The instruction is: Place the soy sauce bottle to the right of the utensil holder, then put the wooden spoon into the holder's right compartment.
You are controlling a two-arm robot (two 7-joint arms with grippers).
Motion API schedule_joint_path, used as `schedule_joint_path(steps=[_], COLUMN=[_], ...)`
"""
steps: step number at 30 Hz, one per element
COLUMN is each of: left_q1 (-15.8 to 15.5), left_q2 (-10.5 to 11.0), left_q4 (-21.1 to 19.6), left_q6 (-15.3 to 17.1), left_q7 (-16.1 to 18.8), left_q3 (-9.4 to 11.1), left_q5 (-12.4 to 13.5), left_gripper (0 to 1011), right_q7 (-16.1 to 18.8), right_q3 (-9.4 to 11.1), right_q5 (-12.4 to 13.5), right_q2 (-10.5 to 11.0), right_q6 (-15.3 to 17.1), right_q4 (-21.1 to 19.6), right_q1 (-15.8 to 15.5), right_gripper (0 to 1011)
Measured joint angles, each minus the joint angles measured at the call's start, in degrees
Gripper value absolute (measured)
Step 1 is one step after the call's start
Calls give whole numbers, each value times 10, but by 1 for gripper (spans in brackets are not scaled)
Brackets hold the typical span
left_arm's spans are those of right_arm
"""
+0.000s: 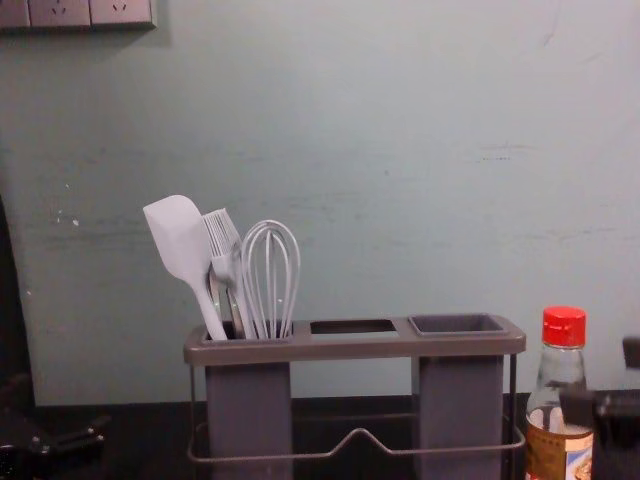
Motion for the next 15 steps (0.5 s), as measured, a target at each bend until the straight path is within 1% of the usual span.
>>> schedule_joint_path(steps=[2, 5, 7, 8, 9, 11, 12, 13, 14, 15], left_q1=[0, 0, 0, 0, 0, 0, 0, 0, 0, 0], left_q2=[0, 0, 0, 0, 0, 0, 0, 0, 0, 0], left_q4=[0, 0, 0, 0, 0, 0, 0, 0, 0, 0], left_q6=[0, 0, 0, 0, 0, 0, 0, 0, 0, 0], left_q7=[0, 0, 0, 0, 0, 0, 0, 0, 0, 0], left_q3=[0, 0, 0, 0, 0, 0, 0, 0, 0, 0], left_q5=[0, 0, 0, 0, 0, 0, 0, 0, 0, 0], left_gripper=[1005, 1005, 1005, 1005, 1005, 1005, 1005, 1005, 1005, 1005], right_q7=[7, 14, 19, 19, 19, 20, 23, 23, 26, 27], right_q3=[-5, -13, -26, -26, -35, -44, -52, -52, -60, -64], right_q5=[0, -1, -6, -6, -9, -12, -14, -14, -14, -14], right_q2=[13, 24, 31, 31, 33, 33, 33, 33, 32, 32], right_q6=[11, 22, 34, 34, 42, 50, 59, 59, 67, 71], right_q4=[-12, -19, -20, -20, -17, -13, -9, -9, -6, -4], right_q1=[-8, -10, -4, -4, 2, 10, 19, 19, 28, 32], right_gripper=[1000, 1000, 1000, 1000, 1000, 1000, 1000, 1000, 1000, 1000])
